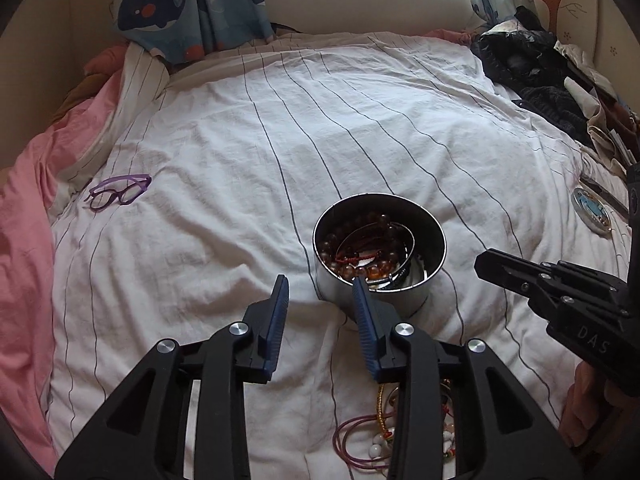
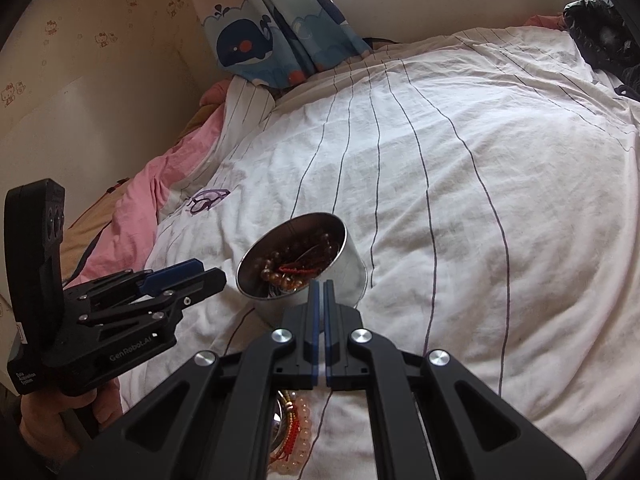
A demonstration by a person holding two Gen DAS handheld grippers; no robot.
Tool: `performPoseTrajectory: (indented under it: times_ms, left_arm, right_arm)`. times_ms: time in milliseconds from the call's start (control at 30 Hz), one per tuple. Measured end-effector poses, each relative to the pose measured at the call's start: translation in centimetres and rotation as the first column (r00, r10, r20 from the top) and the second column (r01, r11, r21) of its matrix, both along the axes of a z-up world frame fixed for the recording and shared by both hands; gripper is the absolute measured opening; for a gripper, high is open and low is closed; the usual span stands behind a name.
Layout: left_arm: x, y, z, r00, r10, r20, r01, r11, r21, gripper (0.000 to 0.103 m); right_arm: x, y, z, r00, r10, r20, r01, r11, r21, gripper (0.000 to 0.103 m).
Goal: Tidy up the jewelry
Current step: 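Move both tools back to the remaining jewelry pile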
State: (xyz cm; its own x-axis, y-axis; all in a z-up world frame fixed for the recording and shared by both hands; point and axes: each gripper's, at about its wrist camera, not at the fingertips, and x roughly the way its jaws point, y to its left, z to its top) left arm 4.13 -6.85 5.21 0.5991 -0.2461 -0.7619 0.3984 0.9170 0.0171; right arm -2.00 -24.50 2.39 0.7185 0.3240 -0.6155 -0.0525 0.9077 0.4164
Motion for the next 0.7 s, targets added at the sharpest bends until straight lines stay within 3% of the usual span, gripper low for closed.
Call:
performPoseTrajectory:
  times_ms: [133, 367, 700]
  left_arm:
    - [-0.9, 0.7, -0.5, 1.0, -0.002, -0.026, 0.002, 1.0, -0.01, 0.036]
    - [-2.3, 3.3, -3.3, 0.99, 0.022, -0.14, -0.033, 0.997, -0.073, 0.036]
    - [-4.0, 2.2, -4.7, 0.986, -0.025, -0.166, 0.017, 0.999, -0.052, 0.037]
  right_arm:
    - [-1.3, 0.3, -0.6, 1.0, -0.002, -0.018, 0.002, 1.0, -0.002, 0.002]
    - [-3.3, 1.4, -1.9, 0.997, 0.026, -0.071, -0.029, 0.999, -0.037, 0.002]
    - [-3.2, 2.5, -2.1, 0.995, 0.058, -0.081, -0.065, 0.994, -0.086, 0.002]
